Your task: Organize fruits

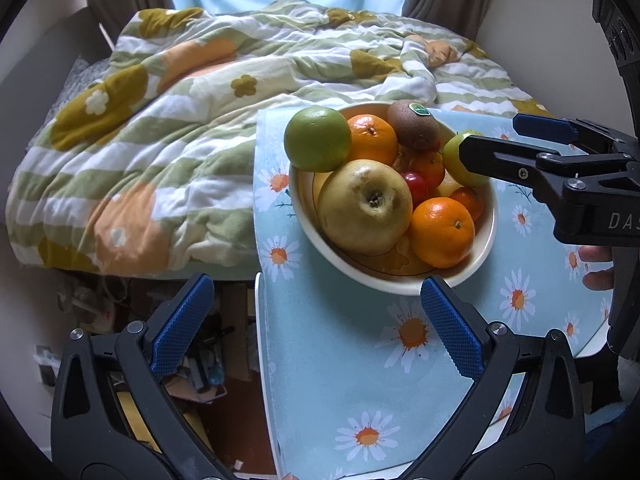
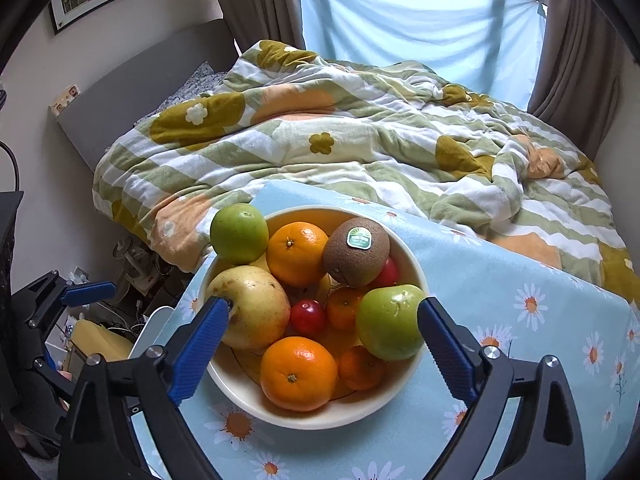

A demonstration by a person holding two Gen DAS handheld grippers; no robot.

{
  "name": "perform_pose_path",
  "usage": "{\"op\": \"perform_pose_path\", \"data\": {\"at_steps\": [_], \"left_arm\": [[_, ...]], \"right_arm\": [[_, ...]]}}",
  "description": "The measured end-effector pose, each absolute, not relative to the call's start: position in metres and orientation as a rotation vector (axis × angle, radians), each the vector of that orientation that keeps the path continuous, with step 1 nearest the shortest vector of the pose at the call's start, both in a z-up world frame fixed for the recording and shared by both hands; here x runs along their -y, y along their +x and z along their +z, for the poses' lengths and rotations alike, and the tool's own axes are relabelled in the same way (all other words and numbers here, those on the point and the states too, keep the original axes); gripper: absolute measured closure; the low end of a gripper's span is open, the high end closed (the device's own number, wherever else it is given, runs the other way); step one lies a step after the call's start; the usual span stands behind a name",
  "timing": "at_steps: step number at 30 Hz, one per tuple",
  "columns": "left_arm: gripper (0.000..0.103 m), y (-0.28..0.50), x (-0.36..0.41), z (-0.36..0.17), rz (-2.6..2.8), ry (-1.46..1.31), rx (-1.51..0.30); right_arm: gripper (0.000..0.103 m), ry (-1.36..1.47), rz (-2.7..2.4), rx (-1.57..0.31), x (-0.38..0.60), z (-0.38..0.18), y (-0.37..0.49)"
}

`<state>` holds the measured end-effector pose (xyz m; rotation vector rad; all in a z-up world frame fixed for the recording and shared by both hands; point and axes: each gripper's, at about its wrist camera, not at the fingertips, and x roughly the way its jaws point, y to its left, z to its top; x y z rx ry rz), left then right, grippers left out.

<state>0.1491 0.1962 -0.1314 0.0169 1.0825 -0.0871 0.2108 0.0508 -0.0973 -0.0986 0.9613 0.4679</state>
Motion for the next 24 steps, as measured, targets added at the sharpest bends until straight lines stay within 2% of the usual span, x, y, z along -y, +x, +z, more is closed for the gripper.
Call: {"op": "perform_pose_path", "data": {"at_steps": [10, 12, 15, 24], "left_arm": [[0.000, 0.125, -0.155, -0.071, -0.028, 0.006, -0.976], [0.000, 0.118, -0.143, -0.059, -0.021, -0.006, -0.951], [0.000, 0.110, -0.125, -0.045, -0.011, -0.012, -0.923], [0.000, 0.082, -0.078, -0.012, -0.014, -0.018, -0.831]], "right_arm": [[0.006, -0.054, 0.388, -0.906, 0.012, -0.044, 0.174], [0.002, -0.047, 0.355, -0.894, 0.031, -0.033, 0.164], [0.001, -0.037, 0.305, -0.886, 0.059, -0.020, 0.149], [0.001, 0.004, 0.119, -0.897, 0.138, -0.007, 0.109]]}}
